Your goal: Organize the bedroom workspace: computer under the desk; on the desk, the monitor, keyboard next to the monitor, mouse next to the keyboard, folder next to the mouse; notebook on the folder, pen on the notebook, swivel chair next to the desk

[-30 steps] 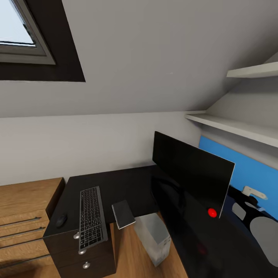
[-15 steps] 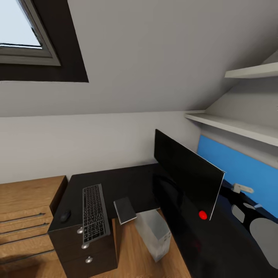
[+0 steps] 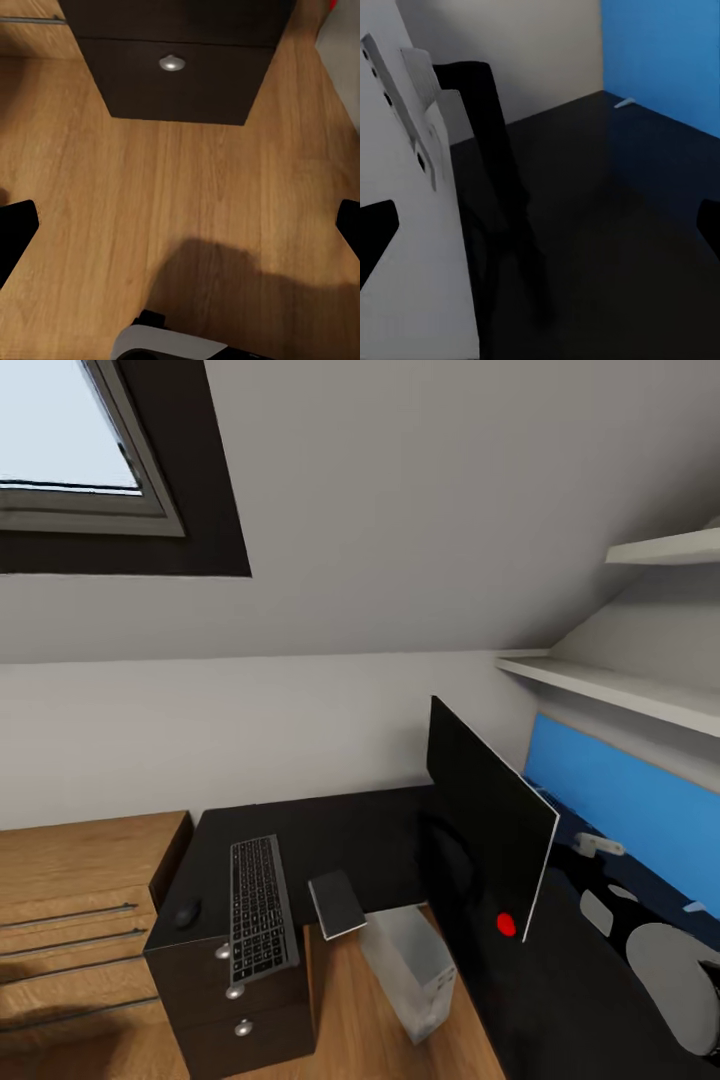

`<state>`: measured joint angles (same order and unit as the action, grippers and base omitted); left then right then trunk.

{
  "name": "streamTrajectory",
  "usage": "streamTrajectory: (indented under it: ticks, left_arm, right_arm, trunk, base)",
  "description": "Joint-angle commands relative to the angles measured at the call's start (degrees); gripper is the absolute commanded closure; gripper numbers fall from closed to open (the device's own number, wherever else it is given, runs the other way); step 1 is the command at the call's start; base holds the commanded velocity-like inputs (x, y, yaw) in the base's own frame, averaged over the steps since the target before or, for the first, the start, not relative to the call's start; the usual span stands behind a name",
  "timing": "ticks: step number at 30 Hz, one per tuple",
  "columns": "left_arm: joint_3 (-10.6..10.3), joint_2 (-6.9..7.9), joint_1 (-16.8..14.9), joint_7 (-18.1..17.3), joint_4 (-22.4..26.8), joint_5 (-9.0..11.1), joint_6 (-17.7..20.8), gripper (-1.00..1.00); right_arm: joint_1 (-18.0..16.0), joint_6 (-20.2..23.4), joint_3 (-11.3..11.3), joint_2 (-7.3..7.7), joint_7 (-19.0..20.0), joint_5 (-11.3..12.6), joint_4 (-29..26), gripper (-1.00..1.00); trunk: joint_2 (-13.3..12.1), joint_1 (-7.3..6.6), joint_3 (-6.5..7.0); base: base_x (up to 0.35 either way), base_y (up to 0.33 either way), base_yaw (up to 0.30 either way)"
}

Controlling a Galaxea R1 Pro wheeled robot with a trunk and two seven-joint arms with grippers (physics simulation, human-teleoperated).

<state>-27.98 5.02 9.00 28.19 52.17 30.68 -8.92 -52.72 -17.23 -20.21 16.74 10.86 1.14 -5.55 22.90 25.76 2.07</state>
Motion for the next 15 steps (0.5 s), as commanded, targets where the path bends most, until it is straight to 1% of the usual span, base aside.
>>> streamTrajectory:
  ticks: [1, 4, 6, 8, 11, 15]
  left_arm:
    - [-0.3, 0.07, 0.0, 0.3, 0.0, 0.6, -0.4, -1.0]
    - [-0.3, 0.07, 0.0, 0.3, 0.0, 0.6, -0.4, -1.0]
    - [-0.3, 0.07, 0.0, 0.3, 0.0, 0.6, -0.4, -1.0]
    - [-0.3, 0.07, 0.0, 0.3, 0.0, 0.6, -0.4, -1.0]
    - [-0.3, 0.07, 0.0, 0.3, 0.0, 0.6, -0.4, -1.0]
    - [-0.3, 0.07, 0.0, 0.3, 0.0, 0.6, -0.4, -1.0]
  right_arm:
    - [0.0, -0.2, -0.4, -0.18, 0.5, 0.1, 0.1, -1.0]
    - [0.0, -0.2, -0.3, -0.87, 0.5, -0.3, 0.1, -1.0]
    - [0.0, -0.3, -0.4, -2.04, 0.4, -1.1, 0.2, -1.0]
    - [0.0, -0.3, -0.4, -2.74, 0.3, -1.8, 0.2, -1.0]
    - [0.0, -0.3, -0.3, -3.47, 0.3, -2.2, 0.2, -1.0]
    - [0.1, -0.3, -0.3, -3.95, 0.3, -2.3, 0.2, -1.0]
  trunk:
    - [0.0, 0.02, 0.05]
    - [0.0, 0.02, 0.2]
    - [0.0, 0.02, 0.29]
    - [0.0, 0.02, 0.36]
    - [0.0, 0.02, 0.44]
    - [0.0, 0.02, 0.5]
  base:
    - [0.0, 0.0, 0.229]
    - [0.0, 0.0, 0.234]
    - [0.0, 0.0, 0.241]
    - [0.0, 0.0, 0.253]
    - [0.0, 0.0, 0.261]
    - [0.0, 0.0, 0.267]
